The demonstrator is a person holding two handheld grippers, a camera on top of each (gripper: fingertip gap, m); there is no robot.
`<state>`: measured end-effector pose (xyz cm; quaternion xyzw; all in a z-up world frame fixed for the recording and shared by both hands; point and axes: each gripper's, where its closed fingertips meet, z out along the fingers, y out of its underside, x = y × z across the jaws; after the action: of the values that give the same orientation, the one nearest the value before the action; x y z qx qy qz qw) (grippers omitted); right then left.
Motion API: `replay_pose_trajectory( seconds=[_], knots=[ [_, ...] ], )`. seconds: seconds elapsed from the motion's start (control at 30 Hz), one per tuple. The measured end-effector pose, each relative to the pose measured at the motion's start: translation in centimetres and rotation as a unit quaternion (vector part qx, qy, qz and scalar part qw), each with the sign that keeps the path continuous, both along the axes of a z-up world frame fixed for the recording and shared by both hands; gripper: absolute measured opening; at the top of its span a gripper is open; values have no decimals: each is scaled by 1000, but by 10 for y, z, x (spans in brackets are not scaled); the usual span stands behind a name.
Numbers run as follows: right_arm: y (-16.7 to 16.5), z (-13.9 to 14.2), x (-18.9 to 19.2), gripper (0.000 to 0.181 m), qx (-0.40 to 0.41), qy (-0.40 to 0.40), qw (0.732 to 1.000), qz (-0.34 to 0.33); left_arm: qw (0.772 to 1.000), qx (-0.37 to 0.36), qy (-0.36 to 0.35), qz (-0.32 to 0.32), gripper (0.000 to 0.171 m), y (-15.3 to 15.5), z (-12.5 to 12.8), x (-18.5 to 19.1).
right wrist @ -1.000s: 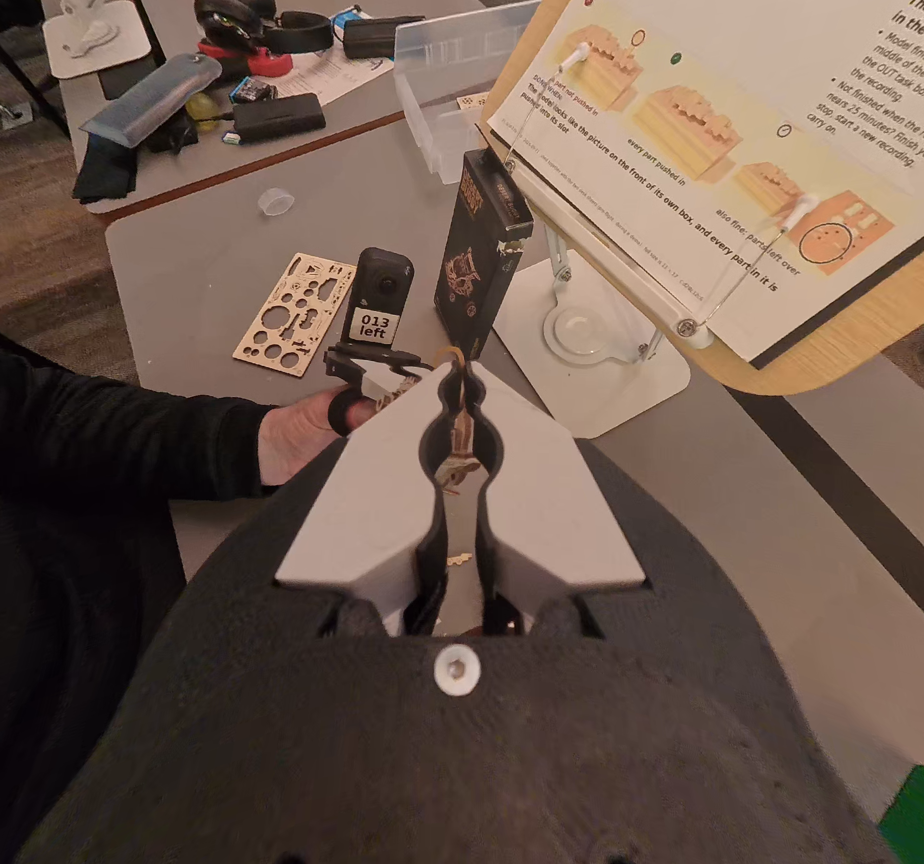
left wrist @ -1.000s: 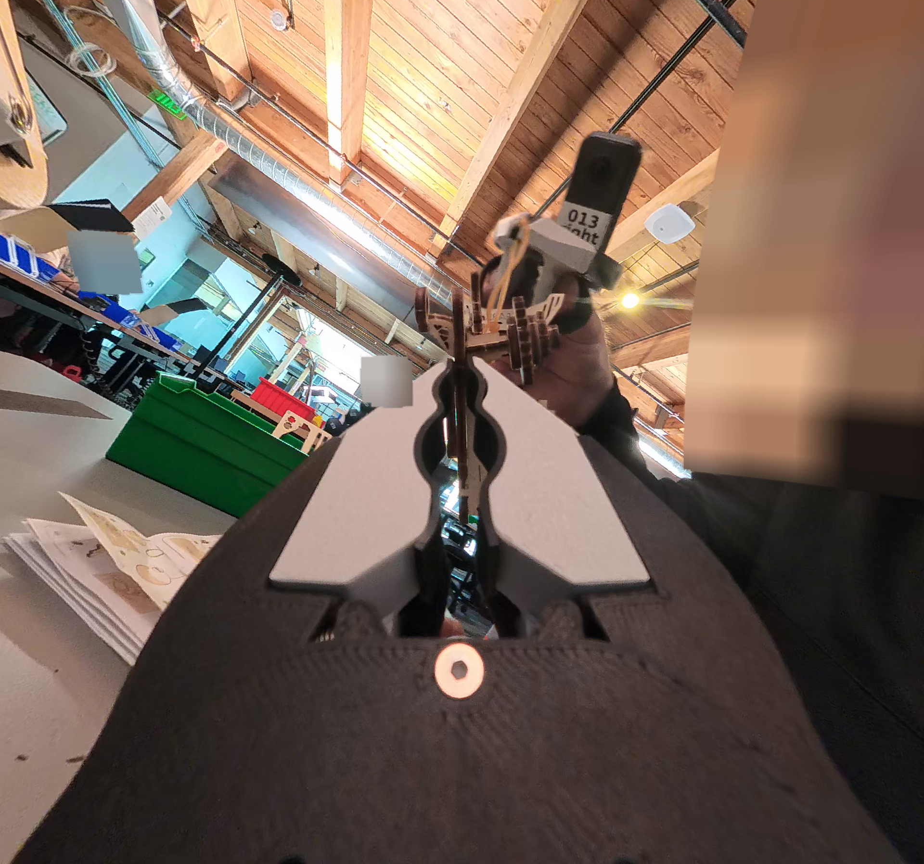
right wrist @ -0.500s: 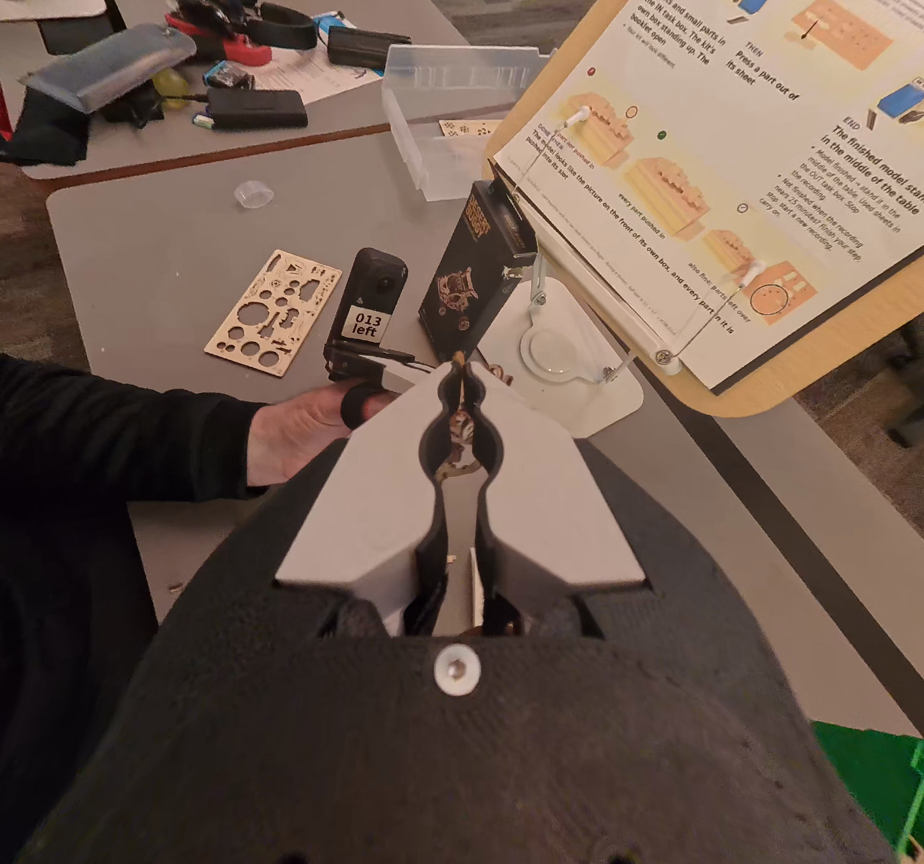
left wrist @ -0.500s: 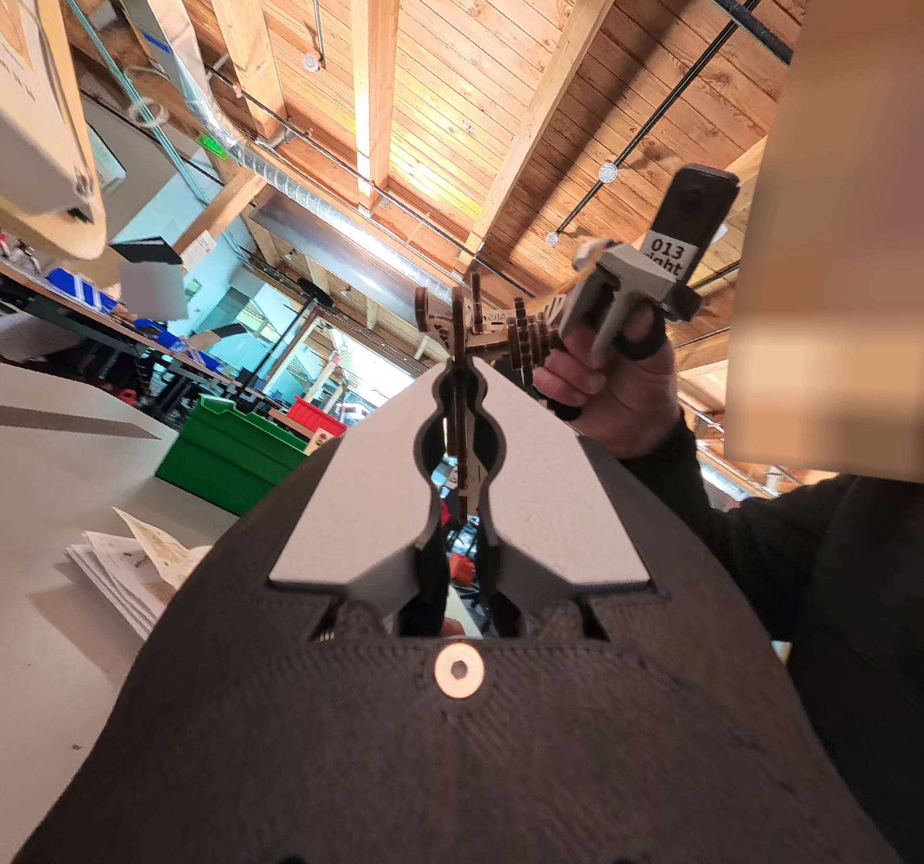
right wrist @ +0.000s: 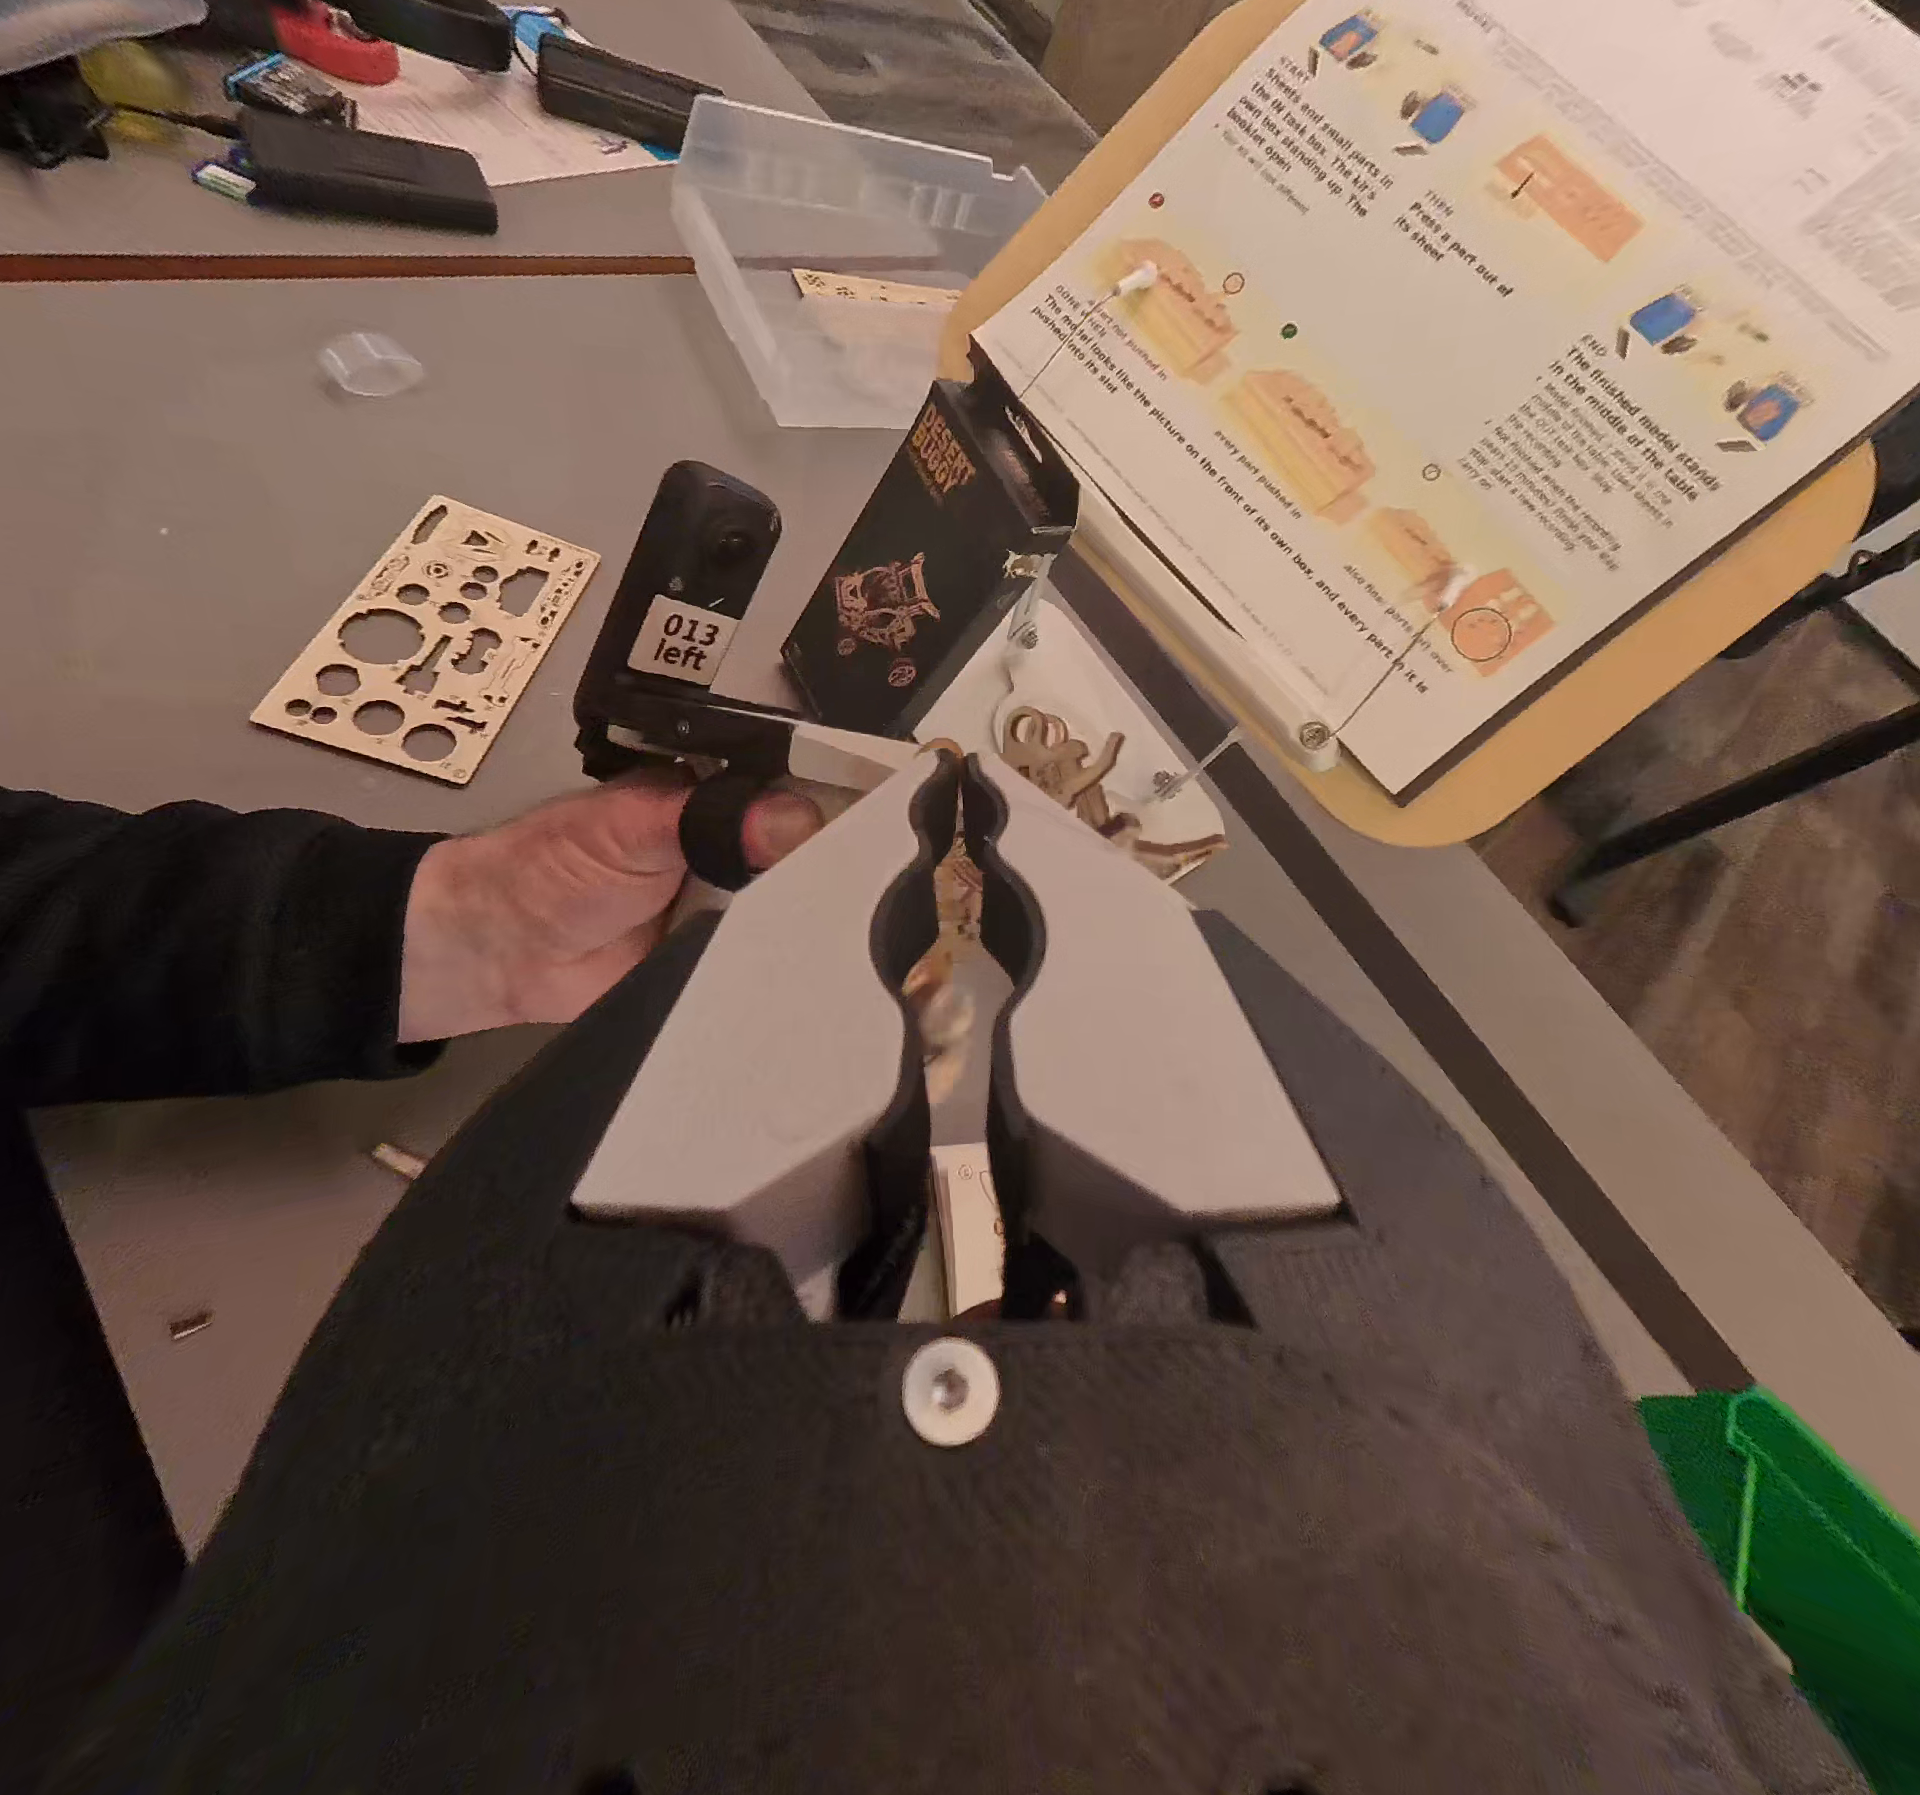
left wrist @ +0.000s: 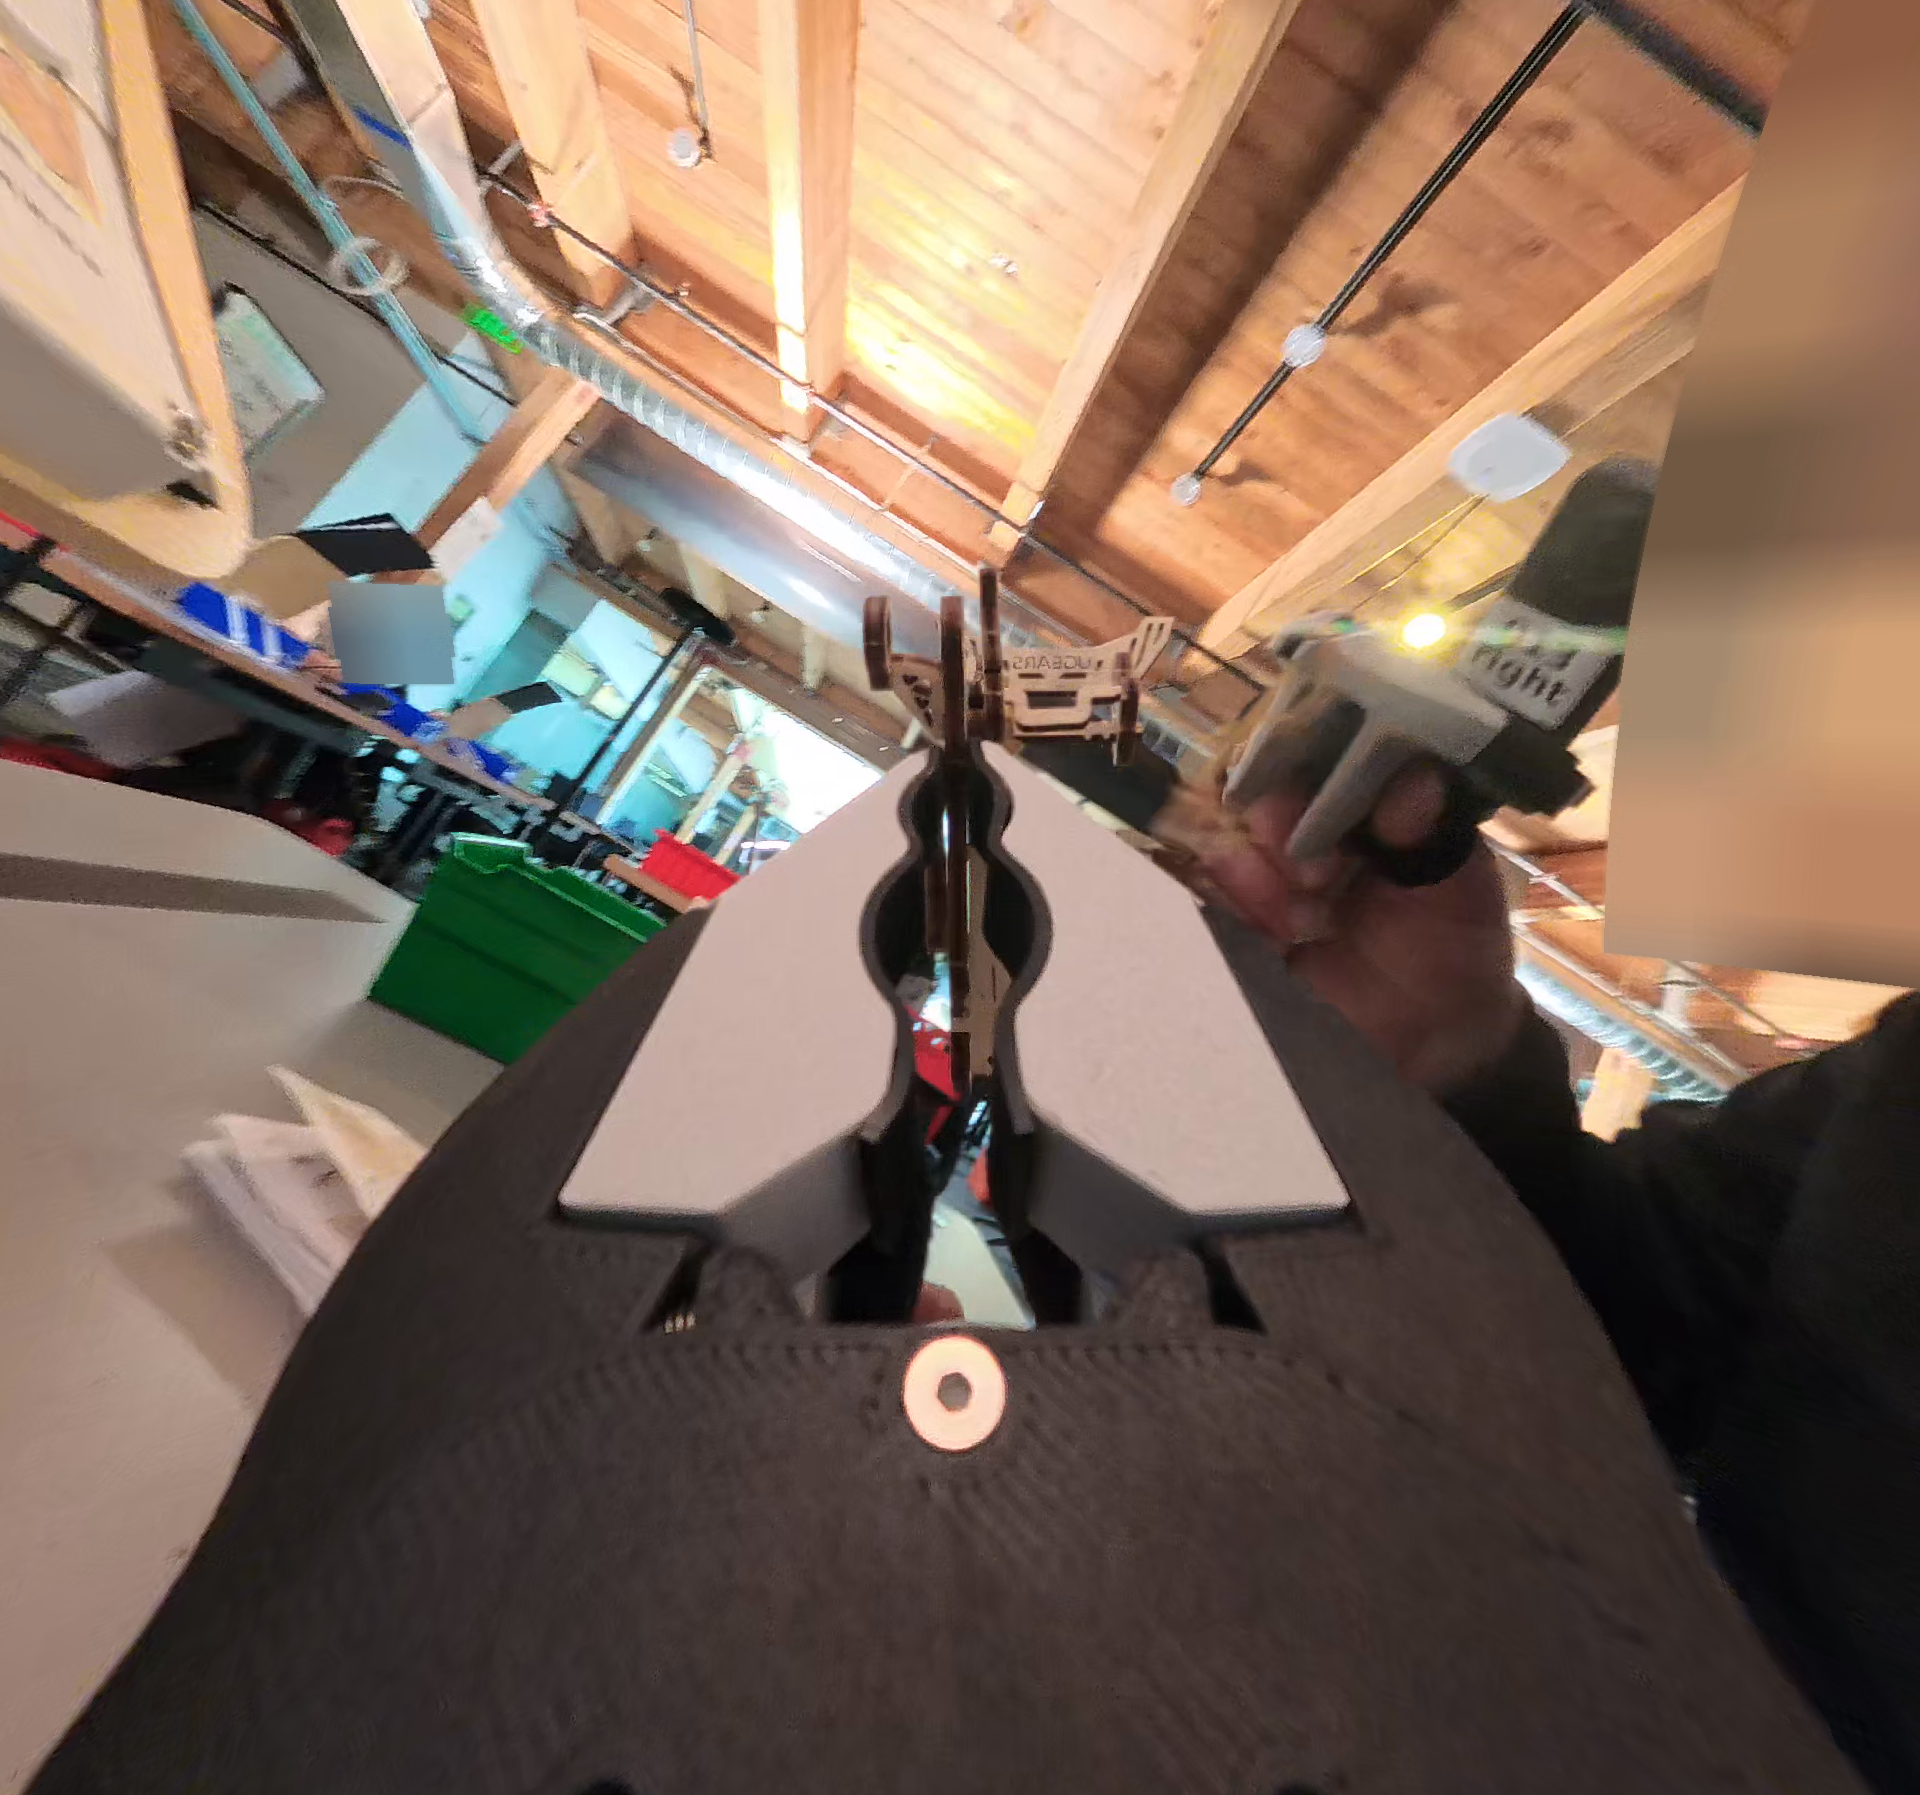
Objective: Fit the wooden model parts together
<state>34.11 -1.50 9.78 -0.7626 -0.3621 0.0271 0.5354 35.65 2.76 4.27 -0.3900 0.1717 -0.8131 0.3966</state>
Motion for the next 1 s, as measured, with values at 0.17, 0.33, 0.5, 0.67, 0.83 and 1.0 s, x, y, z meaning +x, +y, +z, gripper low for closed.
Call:
replay_pose_trajectory(
  seconds=[0.17,0.33,0.5,0.67,0.83,1.0],
  knots=[
    [-1,-3,5,0,-8,31,999,-1,1000,-2,11,-3,1,-2,-4,6],
    [-1,5,11,0,-8,98,995,8,999,-27,30,-7,1,1,-13,14],
    [14,10,11,0,-3,128,992,8,998,-55,34,-22,1,-1,-20,22],
    [36,12,14,0,15,121,993,-3,996,-72,41,-38,1,-5,-25,30],
    [50,9,18,0,24,97,995,-11,995,-80,40,-46,1,-7,-26,32],
    [42,-10,22,0,14,64,998,-18,994,-87,32,-53,1,-8,-24,32]
  ],
)
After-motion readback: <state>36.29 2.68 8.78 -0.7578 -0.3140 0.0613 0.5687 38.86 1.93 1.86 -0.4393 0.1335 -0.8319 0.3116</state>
